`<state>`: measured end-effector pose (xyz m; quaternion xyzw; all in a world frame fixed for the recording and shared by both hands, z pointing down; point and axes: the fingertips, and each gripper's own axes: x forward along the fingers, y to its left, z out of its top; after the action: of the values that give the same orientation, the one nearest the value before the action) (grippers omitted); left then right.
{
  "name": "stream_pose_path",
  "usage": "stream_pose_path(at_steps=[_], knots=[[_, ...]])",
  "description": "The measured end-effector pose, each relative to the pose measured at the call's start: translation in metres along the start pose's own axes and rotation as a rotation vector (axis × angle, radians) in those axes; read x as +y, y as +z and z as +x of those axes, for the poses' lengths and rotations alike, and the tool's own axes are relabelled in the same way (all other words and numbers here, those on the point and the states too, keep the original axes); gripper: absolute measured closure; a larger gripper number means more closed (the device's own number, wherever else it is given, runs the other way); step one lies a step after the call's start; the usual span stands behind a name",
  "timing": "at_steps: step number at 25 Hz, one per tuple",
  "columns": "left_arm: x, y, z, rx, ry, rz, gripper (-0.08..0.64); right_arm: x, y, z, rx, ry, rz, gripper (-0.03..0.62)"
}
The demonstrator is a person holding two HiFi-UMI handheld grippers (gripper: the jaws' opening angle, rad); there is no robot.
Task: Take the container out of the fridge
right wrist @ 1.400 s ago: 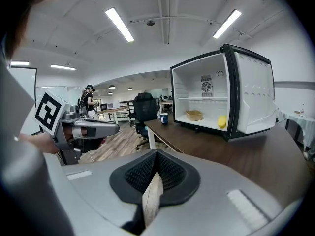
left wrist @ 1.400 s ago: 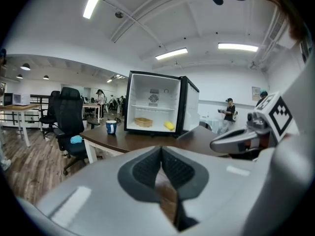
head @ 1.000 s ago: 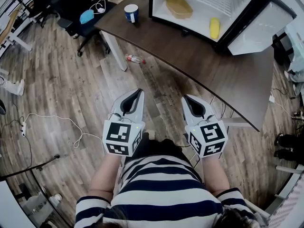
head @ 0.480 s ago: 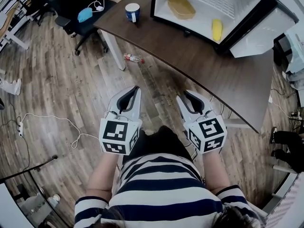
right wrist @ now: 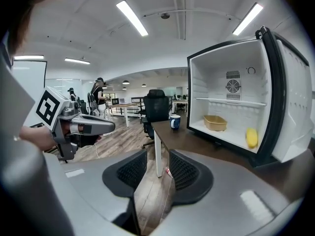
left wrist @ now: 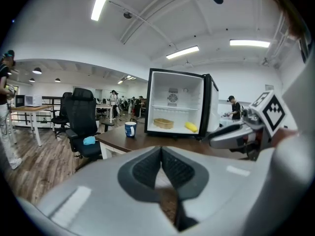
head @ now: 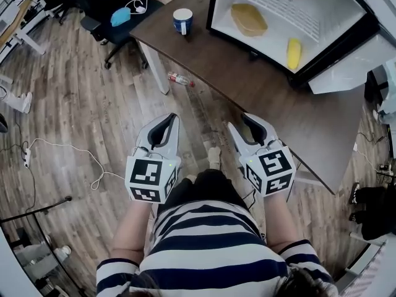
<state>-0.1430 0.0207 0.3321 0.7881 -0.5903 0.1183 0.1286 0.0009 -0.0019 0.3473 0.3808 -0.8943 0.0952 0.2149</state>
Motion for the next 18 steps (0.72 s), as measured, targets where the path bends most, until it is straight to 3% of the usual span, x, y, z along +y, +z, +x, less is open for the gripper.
stream_pose_path(at_steps=[11,18], knots=[[0.013,0.018,0.075,0.006,0.077,-0.040,0.560,-0.086,0.031,0.057,-0.006,0.028,-0.096,0.460],[0.011,0.034,0.124,0.009,0.075,-0.015,0.560,-0.135,0.049,0.092,-0.007,0.028,-0.158,0.456]])
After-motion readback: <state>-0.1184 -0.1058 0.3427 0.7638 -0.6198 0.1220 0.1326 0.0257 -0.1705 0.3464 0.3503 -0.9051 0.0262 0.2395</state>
